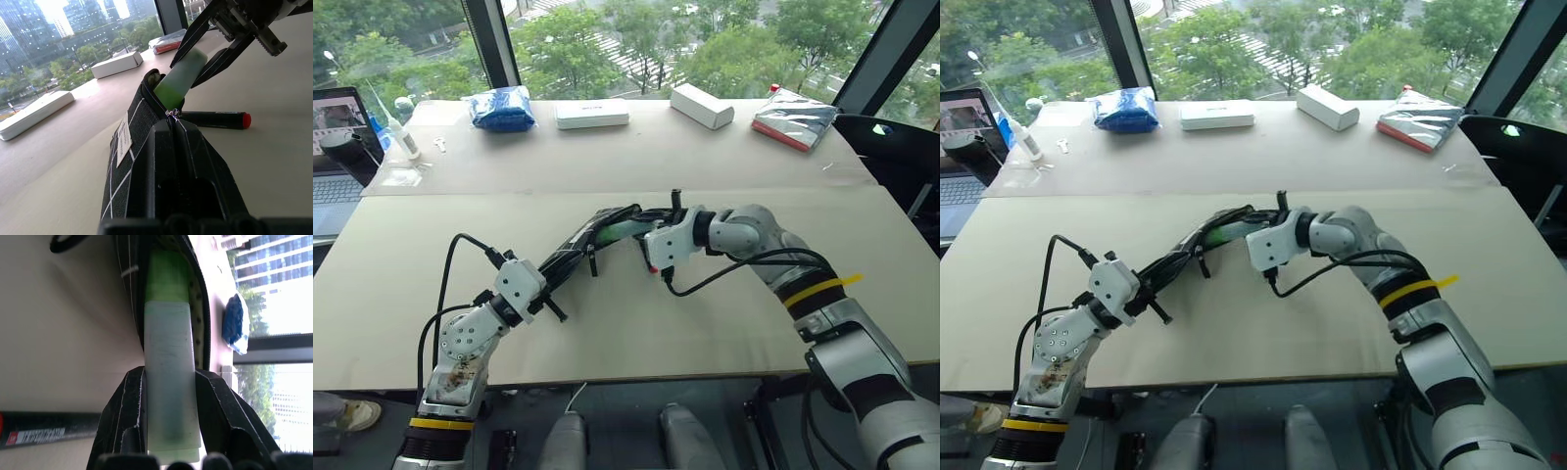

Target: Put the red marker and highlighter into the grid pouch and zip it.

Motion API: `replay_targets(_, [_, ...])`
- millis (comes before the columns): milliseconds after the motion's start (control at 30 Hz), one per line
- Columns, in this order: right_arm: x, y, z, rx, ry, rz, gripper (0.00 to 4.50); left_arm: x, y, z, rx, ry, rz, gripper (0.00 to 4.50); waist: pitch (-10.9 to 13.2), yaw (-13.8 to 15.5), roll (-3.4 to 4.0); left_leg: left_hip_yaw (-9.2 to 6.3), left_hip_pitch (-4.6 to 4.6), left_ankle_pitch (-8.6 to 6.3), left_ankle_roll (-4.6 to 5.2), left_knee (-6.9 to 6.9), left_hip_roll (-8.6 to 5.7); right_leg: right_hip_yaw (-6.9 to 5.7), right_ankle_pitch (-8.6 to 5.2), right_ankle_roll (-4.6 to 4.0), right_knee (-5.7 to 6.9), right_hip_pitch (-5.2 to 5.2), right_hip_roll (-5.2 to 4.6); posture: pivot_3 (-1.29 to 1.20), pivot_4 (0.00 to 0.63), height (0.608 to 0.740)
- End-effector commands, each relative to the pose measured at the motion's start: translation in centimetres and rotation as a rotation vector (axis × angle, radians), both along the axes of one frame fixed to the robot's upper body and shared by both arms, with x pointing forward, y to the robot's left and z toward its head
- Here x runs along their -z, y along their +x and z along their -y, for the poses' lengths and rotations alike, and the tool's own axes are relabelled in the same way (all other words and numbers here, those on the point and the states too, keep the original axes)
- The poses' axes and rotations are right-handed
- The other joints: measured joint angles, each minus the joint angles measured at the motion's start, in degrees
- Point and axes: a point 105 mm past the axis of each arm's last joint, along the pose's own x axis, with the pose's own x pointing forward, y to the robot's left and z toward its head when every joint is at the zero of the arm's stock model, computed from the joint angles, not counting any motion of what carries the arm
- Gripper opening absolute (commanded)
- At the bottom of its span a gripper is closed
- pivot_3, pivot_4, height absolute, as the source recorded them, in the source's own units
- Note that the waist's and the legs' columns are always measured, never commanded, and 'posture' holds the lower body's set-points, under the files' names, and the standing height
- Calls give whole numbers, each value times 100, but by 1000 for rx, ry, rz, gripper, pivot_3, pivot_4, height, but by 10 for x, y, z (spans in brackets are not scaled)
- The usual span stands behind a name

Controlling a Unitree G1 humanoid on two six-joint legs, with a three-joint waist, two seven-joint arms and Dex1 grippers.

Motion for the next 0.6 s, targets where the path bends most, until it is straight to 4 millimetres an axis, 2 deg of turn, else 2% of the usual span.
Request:
replay_targets(33, [-7,-11,-20,-121,-18,75,1015,-13,-4,4,23,1,52,0,0,-1,0,0,0,0,0,0,0,0,0,0,0,0,0,0,150,740])
replay_targets(333, [-3,-12,-41,-213,2,126,1015,-14,-7,2,23,2,56,0,1,-6,1,-1,2,0,0,0,0,0,1,-1,5,0,-1,0,150,740])
replay_targets(400, [-5,-10,-43,-209,24,111,2025,-14,-7,1,21,4,56,0,1,-8,1,-1,4,0,0,-2,0,0,1,-2,6,0,0,0,150,740])
replay_targets(600, [-24,4,-37,-151,87,153,3983,-15,-6,-1,16,7,57,0,2,-5,4,-2,4,0,0,-2,-1,0,1,-2,8,0,0,0,150,740])
